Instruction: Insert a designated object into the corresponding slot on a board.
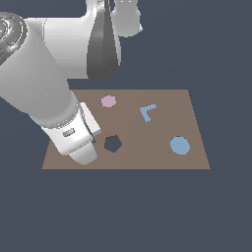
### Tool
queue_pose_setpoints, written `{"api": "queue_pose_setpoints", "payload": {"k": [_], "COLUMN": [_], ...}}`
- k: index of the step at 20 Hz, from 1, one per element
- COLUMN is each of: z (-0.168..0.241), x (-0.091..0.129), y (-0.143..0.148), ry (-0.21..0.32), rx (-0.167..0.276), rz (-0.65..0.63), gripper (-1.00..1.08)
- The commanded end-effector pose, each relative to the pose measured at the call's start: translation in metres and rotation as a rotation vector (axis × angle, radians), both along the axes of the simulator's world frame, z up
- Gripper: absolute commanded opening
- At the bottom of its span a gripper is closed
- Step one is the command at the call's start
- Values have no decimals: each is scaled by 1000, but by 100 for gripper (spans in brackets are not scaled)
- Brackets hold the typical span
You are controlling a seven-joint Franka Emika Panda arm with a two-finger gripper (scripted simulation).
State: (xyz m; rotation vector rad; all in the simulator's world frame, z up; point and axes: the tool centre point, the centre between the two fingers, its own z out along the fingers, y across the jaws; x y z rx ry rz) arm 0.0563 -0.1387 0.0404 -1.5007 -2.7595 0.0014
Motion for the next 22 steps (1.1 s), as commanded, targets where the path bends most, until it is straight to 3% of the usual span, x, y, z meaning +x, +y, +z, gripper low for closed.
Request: {"api": "queue_pose_setpoints", "payload": {"k": [1, 12, 13, 22], "z": [0, -10, -10, -10], "x": [1, 1, 1, 1], "y": [1, 1, 1, 1], "ry": [-1, 0, 0, 0], "rx": [0, 0, 0, 0], "rz": [15, 14, 14, 14], "gripper": [-100, -100, 100, 100]}}
